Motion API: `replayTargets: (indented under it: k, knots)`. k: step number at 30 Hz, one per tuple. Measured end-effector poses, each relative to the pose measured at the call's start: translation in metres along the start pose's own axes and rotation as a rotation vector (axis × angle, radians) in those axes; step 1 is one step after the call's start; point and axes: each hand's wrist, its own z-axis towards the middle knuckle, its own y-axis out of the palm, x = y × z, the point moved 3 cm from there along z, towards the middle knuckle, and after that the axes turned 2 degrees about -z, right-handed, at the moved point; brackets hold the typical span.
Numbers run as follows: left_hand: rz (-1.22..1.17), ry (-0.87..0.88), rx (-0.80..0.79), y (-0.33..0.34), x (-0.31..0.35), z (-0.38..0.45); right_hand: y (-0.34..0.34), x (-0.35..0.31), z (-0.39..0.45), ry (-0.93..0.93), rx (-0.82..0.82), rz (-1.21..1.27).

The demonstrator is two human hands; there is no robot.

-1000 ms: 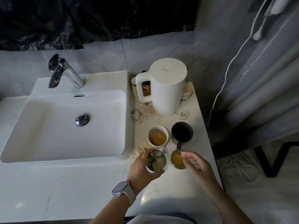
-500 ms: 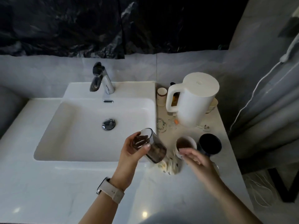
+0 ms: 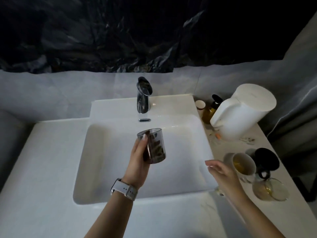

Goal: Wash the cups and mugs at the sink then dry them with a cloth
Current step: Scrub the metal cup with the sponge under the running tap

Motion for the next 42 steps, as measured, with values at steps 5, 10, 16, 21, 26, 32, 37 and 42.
replayTargets:
  k: [5, 10, 16, 21, 26, 32, 37, 42]
  knots:
    - [0.2, 0.065, 0.008, -0.034, 0.012, 0.022, 0.022, -0.017, 0.021, -0.046, 0.069, -0.106]
    - [0.358, 0.135, 0.027, -0.046, 0.017, 0.032, 0.05, -0.055, 0.059, -0.12, -0.1, -0.167]
    - [0.534, 0.189, 0.089, -0.06, 0.024, 0.048, 0.091, -0.126, 0.106, -0.19, -0.256, -0.023]
    - [0.675, 0.225, 0.104, -0.07, 0.033, 0.062, 0.122, -0.194, 0.129, -0.159, -0.377, 0.178]
    - [0.712, 0.245, 0.133, -0.077, 0.031, 0.069, 0.14, -0.216, 0.138, -0.219, -0.33, 0.308]
    - [0.746, 0.231, 0.097, -0.071, 0.028, 0.075, 0.143, -0.22, 0.142, -0.24, -0.306, 0.378]
    - [0.784, 0.254, 0.108, -0.07, 0.028, 0.079, 0.146, -0.226, 0.143, -0.217, -0.275, 0.487]
    - [0.795, 0.231, 0.125, -0.073, 0.027, 0.08, 0.151, -0.238, 0.143, -0.174, -0.251, 0.593]
